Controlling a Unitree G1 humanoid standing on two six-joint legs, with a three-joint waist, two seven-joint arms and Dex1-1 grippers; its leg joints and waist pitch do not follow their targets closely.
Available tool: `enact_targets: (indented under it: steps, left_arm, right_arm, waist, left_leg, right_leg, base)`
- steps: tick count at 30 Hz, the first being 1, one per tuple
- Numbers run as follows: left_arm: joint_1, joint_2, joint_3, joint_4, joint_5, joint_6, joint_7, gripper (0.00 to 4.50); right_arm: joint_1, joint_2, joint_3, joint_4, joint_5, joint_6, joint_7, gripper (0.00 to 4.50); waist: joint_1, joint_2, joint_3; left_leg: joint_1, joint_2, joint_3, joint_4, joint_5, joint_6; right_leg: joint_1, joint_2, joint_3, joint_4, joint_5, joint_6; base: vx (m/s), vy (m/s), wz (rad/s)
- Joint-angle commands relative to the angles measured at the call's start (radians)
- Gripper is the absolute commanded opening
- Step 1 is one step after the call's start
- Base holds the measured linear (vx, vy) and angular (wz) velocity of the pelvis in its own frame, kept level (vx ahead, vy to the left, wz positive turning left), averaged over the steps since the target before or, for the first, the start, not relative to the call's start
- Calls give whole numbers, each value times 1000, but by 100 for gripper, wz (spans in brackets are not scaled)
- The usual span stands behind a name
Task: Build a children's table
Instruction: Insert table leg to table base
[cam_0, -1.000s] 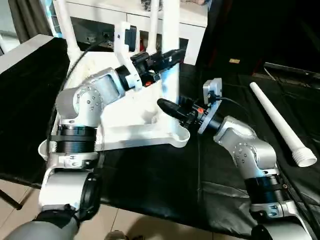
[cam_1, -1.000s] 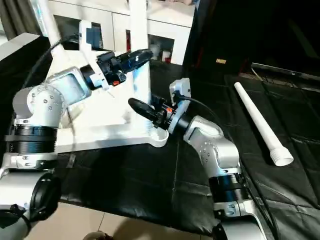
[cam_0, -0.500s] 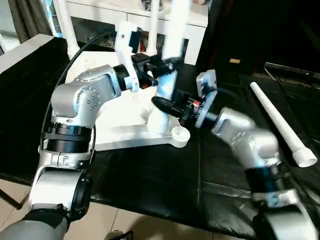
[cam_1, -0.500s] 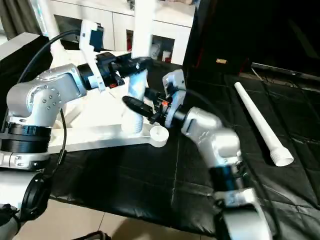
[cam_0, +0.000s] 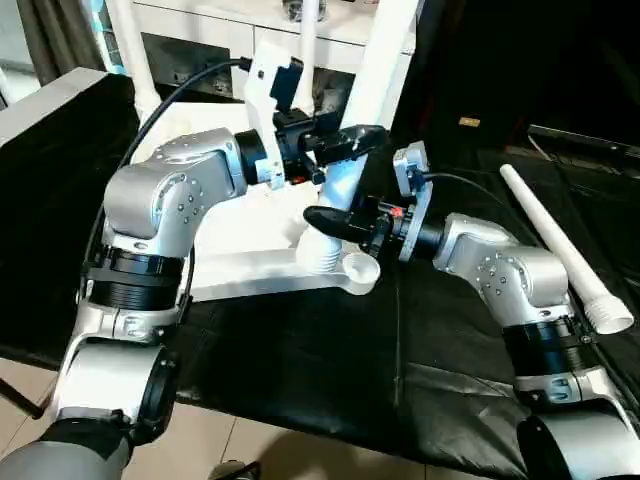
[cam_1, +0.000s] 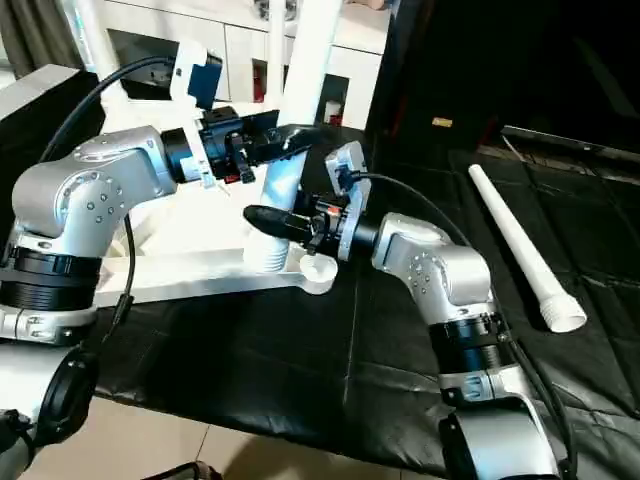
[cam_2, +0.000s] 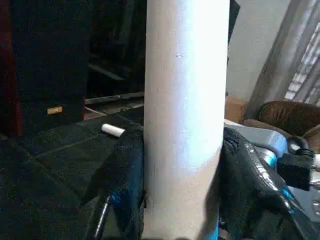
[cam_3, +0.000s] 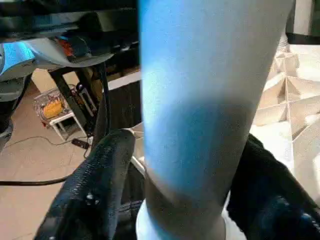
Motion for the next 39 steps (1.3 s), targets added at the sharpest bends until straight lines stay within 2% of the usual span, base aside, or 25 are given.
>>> enact_targets:
  steps: [1,3,7,8,10,20,21,22,23,24,29,30,32,33,34,35,36,37,38,39]
  left_arm:
    - [-5,-9,-4,-37,-24,14,-7,182]
    - [-6,-12,-4,-40,-28,16,-6,182]
    - [-19,-23,9,-30,-40,19,0,182]
    - [-21,-23,8,-27,-39,17,-1,182]
    - [-25,-26,8,-23,-38,15,0,182]
    - [-32,-31,20,-34,-62,25,3,182]
    - [-33,-38,27,-43,-76,16,-8,182]
    - [-33,-42,34,-53,-90,28,-8,182]
    - [-35,-52,49,-61,-119,46,-10,217]
    - [-39,-60,58,-69,-139,63,-8,252]
    - [-54,-89,77,-103,-219,113,-28,288]
    - [-55,-94,80,-106,-224,116,-23,296]
    - [-57,-104,79,-119,-236,129,-15,309]
    - [-56,-105,78,-123,-235,130,-12,328]
    - [-58,-105,79,-124,-234,127,-12,328]
    - [-58,-105,82,-128,-236,129,-11,341]
    - [-60,-105,89,-124,-230,121,-3,346]
    - [-61,-105,91,-122,-227,117,-1,353]
    - [-57,-94,98,-116,-206,85,5,363]
    - [-57,-94,98,-116,-206,85,5,375]
  right_arm:
    - [-5,-8,7,1,6,11,11,263]
    - [-5,-6,8,3,9,16,17,233]
    - [-4,-4,9,11,9,19,26,214]
    - [-3,-5,10,14,8,19,29,198]
    - [-2,-6,10,16,9,22,34,194]
    - [0,-9,2,32,5,13,45,191]
    - [-2,-8,-1,39,4,6,49,191]
    - [-2,-7,-3,42,4,3,48,191]
    - [-1,-7,-6,46,3,-1,46,191]
    - [-1,-6,-10,48,2,-6,43,191]
    - [7,-10,-25,39,5,-4,30,191]
    - [9,-8,-28,37,7,-2,24,191]
    - [24,9,-35,26,11,-1,1,191]
    - [28,14,-34,21,10,-4,-6,191]
    - [36,26,-38,12,10,-10,-21,191]
    - [43,33,-40,4,12,-13,-32,190]
    - [49,43,-45,-2,10,-21,-49,189]
    - [50,44,-45,-3,9,-24,-52,189]
    - [58,50,-41,-7,1,-40,-61,189]
    - [58,50,-41,-7,1,-40,-61,189]
  waist:
    - [-1,7,-72]
    - [-1,6,-72]
    - [-1,6,-72]
    - [-1,6,-72]
    - [-1,9,-72]
    - [0,8,-74]
    - [0,14,-74]
    - [-1,13,-74]
    - [-1,18,-75]
    - [-1,20,-76]
    - [-1,13,-75]
    - [-2,17,-73]
    - [-2,16,-73]
    - [-2,20,-73]
    - [-2,21,-73]
    - [-4,17,-72]
    - [-5,8,-72]
    - [-4,12,-72]
    - [-7,-5,-70]
    - [-5,6,-69]
  left_leg:
    - [34,-7,19,-47,-70,-40]
    - [34,-8,19,-47,-71,-38]
    - [34,-8,20,-46,-74,-35]
    - [34,-8,19,-47,-75,-35]
    - [34,-8,19,-47,-75,-37]
    - [34,-8,19,-45,-70,-35]
    - [34,-8,18,-45,-69,-37]
    - [35,-8,18,-45,-69,-38]
    - [35,-9,17,-45,-71,-40]
    - [35,-9,17,-43,-70,-42]
    - [36,-9,18,-44,-84,-41]
    - [35,-10,18,-44,-93,-40]
    - [35,-9,18,-45,-98,-46]
    - [37,-8,18,-46,-108,-49]
    - [38,-7,18,-45,-113,-51]
    - [36,-8,18,-47,-121,-51]
    - [34,-8,18,-47,-118,-49]
    - [35,-8,17,-48,-117,-49]
    - [33,-8,20,-49,-118,-43]
    - [33,-8,18,-50,-123,-44]
  right_leg:
    - [46,-30,7,-48,200,-218]
    - [47,-30,7,-48,200,-221]
    - [47,-29,8,-49,194,-219]
    - [47,-30,8,-49,190,-218]
    - [46,-30,7,-49,188,-217]
    - [48,-29,7,-48,205,-222]
    - [48,-29,7,-46,208,-223]
    - [48,-29,7,-47,212,-224]
    - [47,-28,6,-46,216,-226]
    - [48,-28,6,-45,227,-230]
    - [49,-27,5,-45,228,-251]
    - [49,-28,6,-47,212,-247]
    - [49,-29,6,-49,197,-247]
    - [46,-29,6,-51,188,-249]
    - [45,-28,6,-50,185,-250]
    - [46,-28,6,-52,175,-248]
    - [49,-28,5,-53,169,-244]
    - [48,-29,5,-51,164,-241]
    - [49,-29,7,-56,148,-231]
    - [48,-30,7,-56,119,-219]
  base:
    - [0,0,0]
    - [0,0,0]
    - [0,0,0]
    - [0,0,0]
    - [0,0,0]
    - [0,0,0]
    - [0,0,0]
    - [0,0,0]
    - [0,0,0]
    - [0,0,0]
    - [0,0,0]
    - [0,0,0]
    - [0,0,0]
    - [0,0,0]
    - [0,0,0]
    - [0,0,0]
    - [0,0,0]
    - [0,0,0]
    - [0,0,0]
    - [0,0,0]
